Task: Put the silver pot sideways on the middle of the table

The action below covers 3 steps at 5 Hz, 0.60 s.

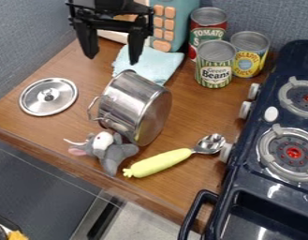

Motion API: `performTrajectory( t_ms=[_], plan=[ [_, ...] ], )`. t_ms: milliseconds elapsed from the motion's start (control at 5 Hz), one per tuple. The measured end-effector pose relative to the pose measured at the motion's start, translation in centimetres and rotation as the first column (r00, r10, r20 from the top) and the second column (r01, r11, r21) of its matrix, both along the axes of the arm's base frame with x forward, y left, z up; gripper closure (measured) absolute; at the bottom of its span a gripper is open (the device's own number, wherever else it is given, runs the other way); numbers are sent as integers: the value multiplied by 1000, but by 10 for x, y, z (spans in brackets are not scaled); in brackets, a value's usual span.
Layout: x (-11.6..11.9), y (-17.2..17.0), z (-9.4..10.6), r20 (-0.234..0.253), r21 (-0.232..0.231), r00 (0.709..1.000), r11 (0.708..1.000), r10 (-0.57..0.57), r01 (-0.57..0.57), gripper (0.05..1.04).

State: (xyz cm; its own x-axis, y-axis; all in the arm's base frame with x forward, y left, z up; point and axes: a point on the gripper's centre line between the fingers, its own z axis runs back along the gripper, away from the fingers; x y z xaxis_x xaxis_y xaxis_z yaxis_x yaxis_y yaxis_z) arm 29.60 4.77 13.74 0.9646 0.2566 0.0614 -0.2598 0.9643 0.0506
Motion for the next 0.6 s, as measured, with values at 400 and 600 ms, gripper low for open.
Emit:
performTrajectory(
  t_ms=[400,600],
  plan=[
    [1,-3,-12,-39,-23,997,998,-65,64,83],
    [1,-3,-12,-39,-23,997,998,-67,66,83]
  ],
)
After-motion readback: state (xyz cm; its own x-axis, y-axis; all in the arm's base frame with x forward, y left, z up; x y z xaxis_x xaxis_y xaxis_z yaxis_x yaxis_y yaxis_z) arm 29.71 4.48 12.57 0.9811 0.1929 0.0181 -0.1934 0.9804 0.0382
